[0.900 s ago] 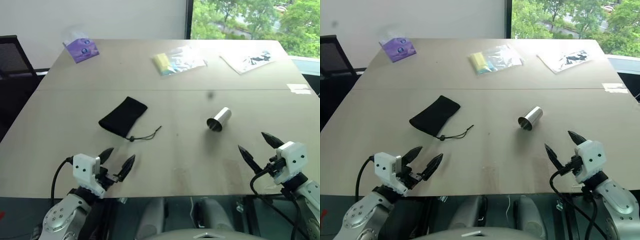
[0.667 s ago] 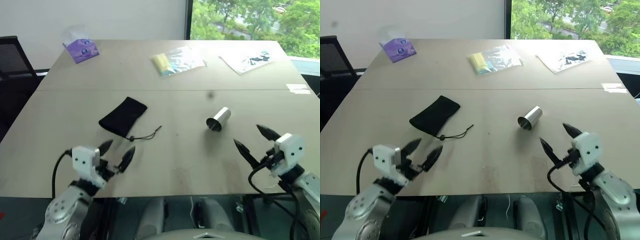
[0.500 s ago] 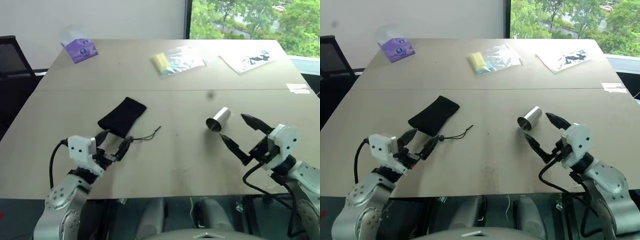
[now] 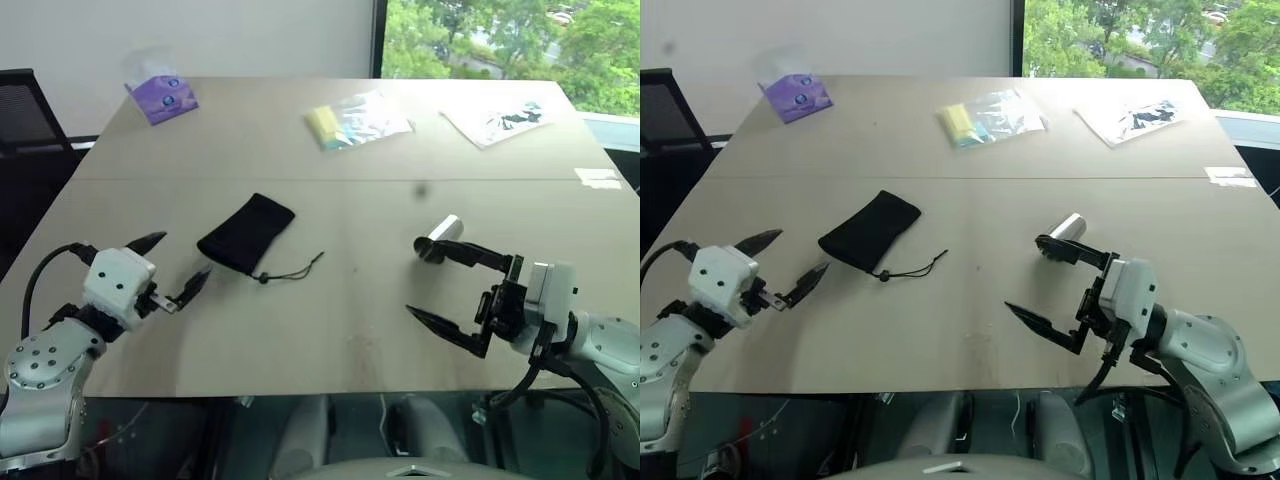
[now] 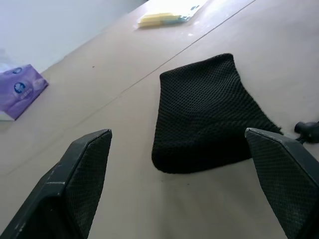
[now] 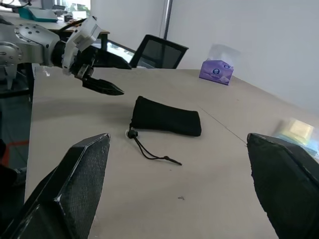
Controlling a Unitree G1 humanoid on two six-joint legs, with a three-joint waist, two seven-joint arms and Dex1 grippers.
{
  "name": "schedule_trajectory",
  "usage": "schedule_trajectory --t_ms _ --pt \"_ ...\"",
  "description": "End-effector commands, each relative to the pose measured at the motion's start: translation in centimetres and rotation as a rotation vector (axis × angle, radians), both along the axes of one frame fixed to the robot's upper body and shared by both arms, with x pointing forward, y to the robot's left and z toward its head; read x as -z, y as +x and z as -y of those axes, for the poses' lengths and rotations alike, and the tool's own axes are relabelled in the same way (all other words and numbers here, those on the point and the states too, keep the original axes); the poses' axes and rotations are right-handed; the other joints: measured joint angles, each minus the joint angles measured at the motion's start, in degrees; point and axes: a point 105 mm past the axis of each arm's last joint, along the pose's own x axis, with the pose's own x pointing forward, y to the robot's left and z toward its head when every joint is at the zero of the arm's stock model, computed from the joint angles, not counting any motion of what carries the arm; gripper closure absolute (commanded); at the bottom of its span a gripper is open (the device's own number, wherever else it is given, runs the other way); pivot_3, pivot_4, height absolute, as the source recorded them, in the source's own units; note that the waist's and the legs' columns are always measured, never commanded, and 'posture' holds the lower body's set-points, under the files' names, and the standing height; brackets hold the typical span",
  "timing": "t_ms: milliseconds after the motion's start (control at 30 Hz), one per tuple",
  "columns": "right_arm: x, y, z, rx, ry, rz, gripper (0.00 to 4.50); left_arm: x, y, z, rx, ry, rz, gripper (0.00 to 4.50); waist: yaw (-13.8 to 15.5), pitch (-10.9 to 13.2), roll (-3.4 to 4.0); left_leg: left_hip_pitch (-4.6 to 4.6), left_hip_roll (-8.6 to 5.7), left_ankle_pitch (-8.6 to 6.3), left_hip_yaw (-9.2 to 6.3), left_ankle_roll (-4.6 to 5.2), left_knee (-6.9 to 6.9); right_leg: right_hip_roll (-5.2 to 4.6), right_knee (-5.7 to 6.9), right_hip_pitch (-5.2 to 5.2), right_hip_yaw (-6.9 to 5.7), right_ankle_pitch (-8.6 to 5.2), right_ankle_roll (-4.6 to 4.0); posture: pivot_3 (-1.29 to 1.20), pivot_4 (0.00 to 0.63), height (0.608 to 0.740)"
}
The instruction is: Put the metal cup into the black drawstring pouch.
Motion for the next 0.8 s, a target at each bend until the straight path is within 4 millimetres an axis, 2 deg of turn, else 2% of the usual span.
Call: schedule_trajectory --t_ms 33,233,400,467,800 --pt "-0.4 0.0 -0.1 -0.01 0.013 0.039 0.05 -1.0 0.6 -0.1 0.039 0.395 0.08 0.04 -0.12 0.01 0.0 0.0 0.0 0.0 0.04 0.0 -0.01 -0.04 0.0 0.0 0.03 0.0 -0.01 0.0 0.15 0.74" --pt "-0.4 0.4 -0.3 0.03 0.016 0.063 0.05 -0.1 1.2 1.2 0.104 0.667 0.182 0.04 -0.36 0.03 0.04 0.01 -0.01 0.0 0.1 0.0 -0.08 -0.08 -0.01 -0.02 0.07 0.01 0.01 0.0 0.15 0.74" --pt "-0.4 0.4 -0.4 0.051 0.02 0.064 0.05 1.3 1.0 0.4 0.11 0.791 0.174 0.04 -0.38 0.03 0.03 0.01 -0.01 0.0 0.1 0.0 -0.13 -0.08 0.02 -0.06 0.05 0.02 0.01 0.0 0.15 0.74" --pt "-0.4 0.4 -0.4 0.055 0.022 0.062 0.05 1.2 1.2 0.1 0.103 0.832 0.197 0.04 -0.36 0.03 0.03 0.02 -0.01 0.0 0.1 0.0 -0.14 -0.08 0.03 -0.07 0.05 0.02 0.01 0.0 0.15 0.74" --pt "-0.5 0.4 -0.4 0.066 0.019 0.064 0.05 1.5 2.1 1.6 0.126 0.849 0.257 0.04 -0.36 0.02 0.0 0.02 -0.02 0.0 0.1 0.0 -0.13 -0.09 0.08 -0.06 0.0 0.03 0.02 0.0 0.15 0.74"
